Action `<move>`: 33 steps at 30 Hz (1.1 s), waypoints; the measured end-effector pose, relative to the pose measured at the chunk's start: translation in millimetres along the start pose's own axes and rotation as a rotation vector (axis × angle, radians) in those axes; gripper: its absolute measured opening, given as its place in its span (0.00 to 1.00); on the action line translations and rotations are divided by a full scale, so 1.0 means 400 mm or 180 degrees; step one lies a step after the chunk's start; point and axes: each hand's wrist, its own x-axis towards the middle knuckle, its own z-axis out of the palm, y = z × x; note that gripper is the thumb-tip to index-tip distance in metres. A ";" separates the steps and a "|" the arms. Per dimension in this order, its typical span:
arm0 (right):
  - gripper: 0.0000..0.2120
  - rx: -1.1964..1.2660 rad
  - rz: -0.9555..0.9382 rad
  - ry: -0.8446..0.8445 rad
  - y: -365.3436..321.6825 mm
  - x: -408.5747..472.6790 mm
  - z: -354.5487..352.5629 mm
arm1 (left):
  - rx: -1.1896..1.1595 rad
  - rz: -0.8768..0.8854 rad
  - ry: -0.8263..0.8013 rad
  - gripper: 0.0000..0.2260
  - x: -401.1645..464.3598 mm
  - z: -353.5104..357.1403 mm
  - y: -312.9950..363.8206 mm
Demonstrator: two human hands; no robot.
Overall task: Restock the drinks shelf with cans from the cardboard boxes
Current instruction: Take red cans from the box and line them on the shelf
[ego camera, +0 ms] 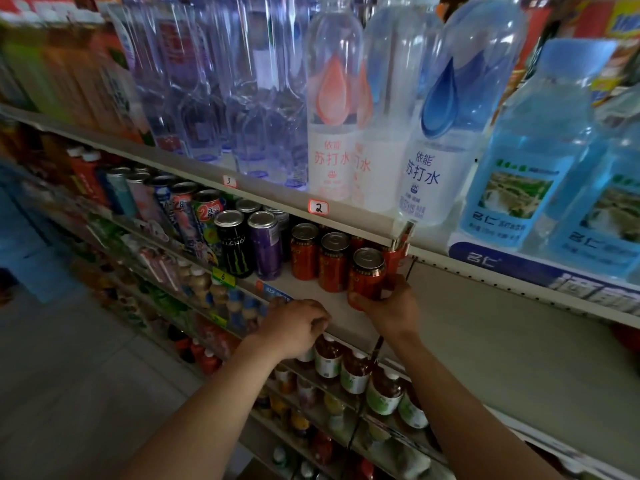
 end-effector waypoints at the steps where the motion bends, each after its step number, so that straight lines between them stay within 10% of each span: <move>1: 0.31 -0.0050 0.0005 -0.0020 0.001 0.002 0.000 | -0.0004 0.0003 -0.0016 0.14 0.000 -0.002 0.000; 19: 0.29 -0.0377 0.0003 -0.0113 0.021 0.007 0.005 | 0.0098 0.0258 0.0026 0.16 -0.003 0.003 -0.018; 25: 0.15 0.0214 -0.1028 0.0486 -0.119 -0.170 -0.010 | -0.1587 0.0222 0.1604 0.11 -0.132 0.008 -0.095; 29: 0.05 0.0485 -0.2026 -0.1506 -0.142 -0.339 0.131 | -0.2043 -0.0980 0.1541 0.09 -0.265 0.203 -0.262; 33: 0.11 -0.0219 -0.1096 -0.3414 0.109 -0.467 0.416 | -0.2048 -0.2224 0.0917 0.08 -0.502 0.547 -0.367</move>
